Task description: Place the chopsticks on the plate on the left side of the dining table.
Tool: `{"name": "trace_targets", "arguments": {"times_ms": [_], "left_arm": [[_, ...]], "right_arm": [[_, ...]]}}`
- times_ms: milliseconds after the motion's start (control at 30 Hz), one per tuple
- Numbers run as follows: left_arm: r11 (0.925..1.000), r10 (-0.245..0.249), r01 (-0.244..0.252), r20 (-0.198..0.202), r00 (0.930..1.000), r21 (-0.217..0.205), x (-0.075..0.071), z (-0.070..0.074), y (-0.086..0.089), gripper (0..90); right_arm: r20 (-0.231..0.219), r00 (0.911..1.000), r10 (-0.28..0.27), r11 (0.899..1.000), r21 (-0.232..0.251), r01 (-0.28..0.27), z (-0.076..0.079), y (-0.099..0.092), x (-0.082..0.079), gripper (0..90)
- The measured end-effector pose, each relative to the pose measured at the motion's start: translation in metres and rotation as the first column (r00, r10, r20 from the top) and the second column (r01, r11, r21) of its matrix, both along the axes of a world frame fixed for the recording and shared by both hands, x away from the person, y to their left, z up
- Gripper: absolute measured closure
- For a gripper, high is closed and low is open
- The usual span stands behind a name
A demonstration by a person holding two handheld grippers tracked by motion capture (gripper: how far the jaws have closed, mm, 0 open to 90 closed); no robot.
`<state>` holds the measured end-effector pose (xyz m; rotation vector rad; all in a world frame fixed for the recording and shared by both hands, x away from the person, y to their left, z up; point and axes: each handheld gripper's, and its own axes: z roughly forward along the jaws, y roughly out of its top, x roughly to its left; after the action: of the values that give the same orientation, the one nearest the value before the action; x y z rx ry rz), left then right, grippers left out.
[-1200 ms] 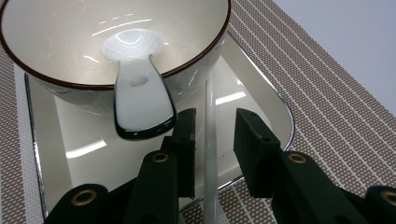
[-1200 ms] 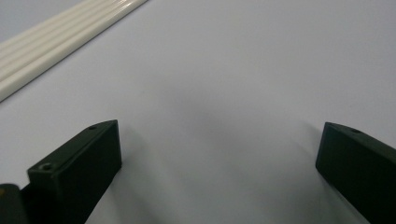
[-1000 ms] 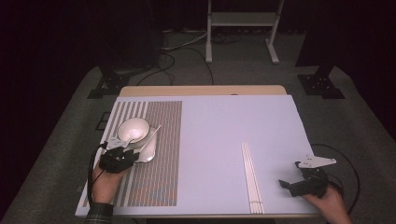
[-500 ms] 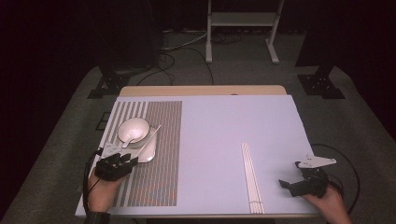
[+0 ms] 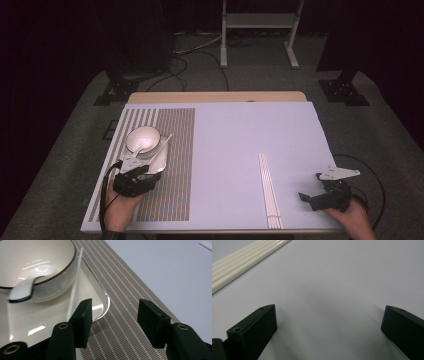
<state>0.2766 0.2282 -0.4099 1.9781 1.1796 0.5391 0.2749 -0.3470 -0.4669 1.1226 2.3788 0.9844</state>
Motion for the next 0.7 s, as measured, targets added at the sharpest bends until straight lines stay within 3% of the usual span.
{"name": "trace_targets", "arguments": {"times_ms": [400, 700], "left_arm": [[0.997, -0.072, 0.071, -0.024, 0.9971, -0.031, -0.003, -0.001, -0.028, 28.5], [0.9967, -0.075, 0.075, -0.008, 0.9971, -0.031, -0.003, 0.001, -0.039, 17.4]], "right_arm": [[0.001, 1.0, 0.0, 1.0, 0.0, 0.0, 0.0, 0.0, 0.0, 0.0], [0.001, 1.0, 0.001, 1.0, 0.0, -0.001, 0.0, 0.0, 0.0, 0.0]]}}
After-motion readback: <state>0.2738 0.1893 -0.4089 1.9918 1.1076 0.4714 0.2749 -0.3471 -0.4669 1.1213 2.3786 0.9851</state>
